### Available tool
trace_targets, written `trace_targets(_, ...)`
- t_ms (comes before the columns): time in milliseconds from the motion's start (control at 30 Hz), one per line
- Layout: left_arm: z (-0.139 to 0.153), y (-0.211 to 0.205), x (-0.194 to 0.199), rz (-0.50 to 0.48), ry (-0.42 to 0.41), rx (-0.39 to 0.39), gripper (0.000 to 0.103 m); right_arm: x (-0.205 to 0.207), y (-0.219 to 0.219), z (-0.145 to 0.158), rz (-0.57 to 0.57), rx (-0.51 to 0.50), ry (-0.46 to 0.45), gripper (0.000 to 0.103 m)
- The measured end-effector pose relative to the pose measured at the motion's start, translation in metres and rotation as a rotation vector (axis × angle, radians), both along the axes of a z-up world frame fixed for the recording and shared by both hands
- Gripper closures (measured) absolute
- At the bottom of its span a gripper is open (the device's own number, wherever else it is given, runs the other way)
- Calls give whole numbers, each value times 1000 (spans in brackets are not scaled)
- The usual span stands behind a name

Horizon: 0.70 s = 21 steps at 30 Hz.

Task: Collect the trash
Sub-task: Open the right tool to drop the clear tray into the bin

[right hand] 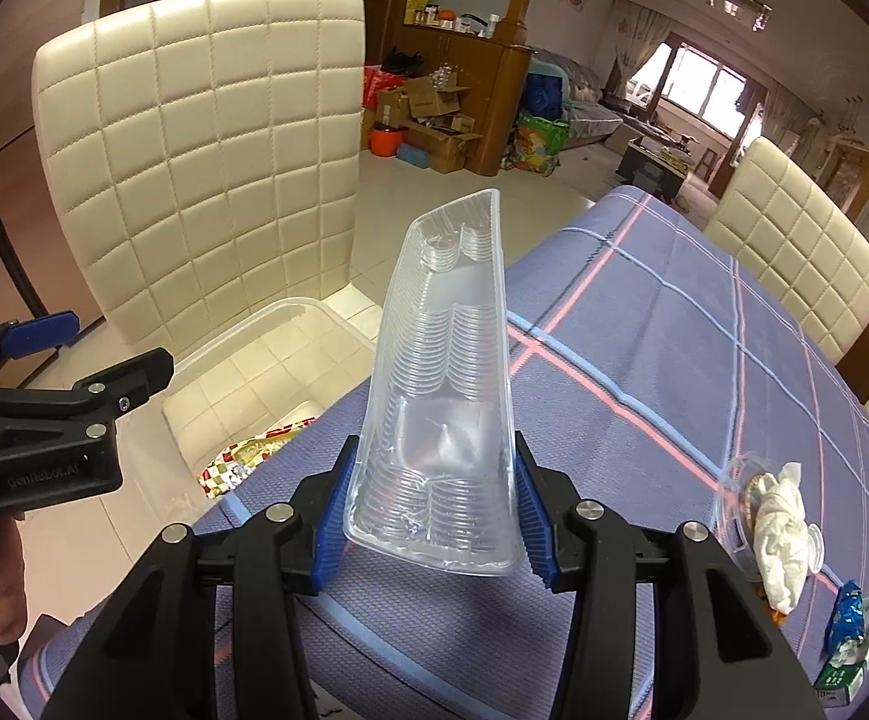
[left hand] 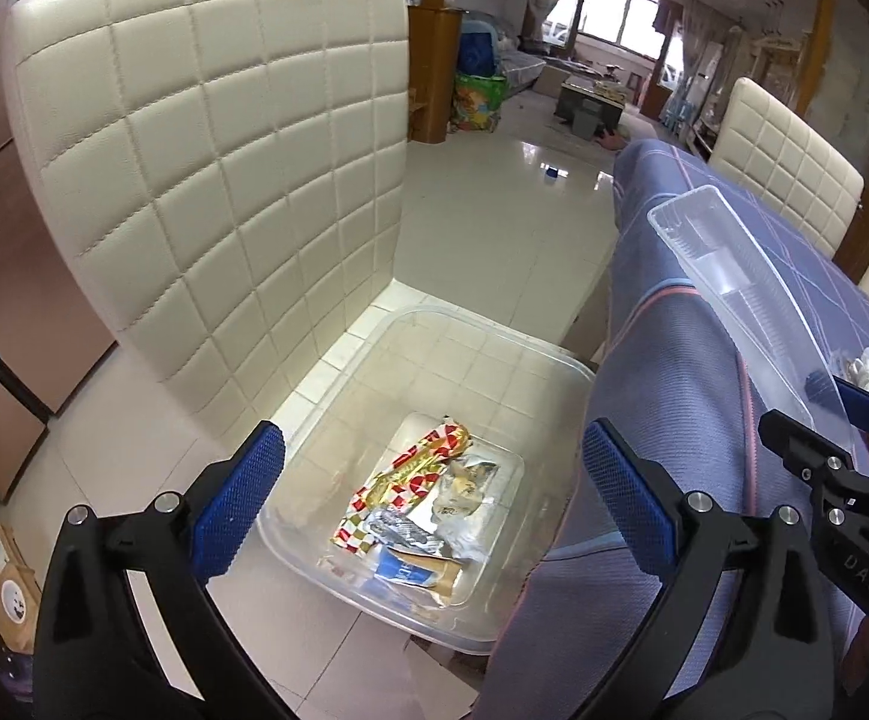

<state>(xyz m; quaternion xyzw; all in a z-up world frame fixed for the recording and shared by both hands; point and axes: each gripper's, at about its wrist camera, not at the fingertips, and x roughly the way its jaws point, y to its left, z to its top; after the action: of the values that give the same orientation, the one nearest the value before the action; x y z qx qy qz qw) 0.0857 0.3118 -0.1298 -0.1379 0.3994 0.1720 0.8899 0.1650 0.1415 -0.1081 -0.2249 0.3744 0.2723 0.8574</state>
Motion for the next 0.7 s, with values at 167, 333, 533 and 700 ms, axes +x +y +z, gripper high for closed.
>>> trace_targets(167, 3, 1, -8, 11, 3, 49, 5, -5, 12, -1, 49, 3, 3, 55)
trace_targets(333, 7, -1, -16, 10, 6, 90, 5, -13, 24, -1, 106, 3, -26, 53)
trace_targets(533, 5, -3, -17, -1, 13, 99, 5, -12, 23, -1, 70, -23, -80, 26)
trace_targets(700, 7, -9, -13, -20, 10, 88, 5, -3, 11, 2, 27, -12, -70, 26)
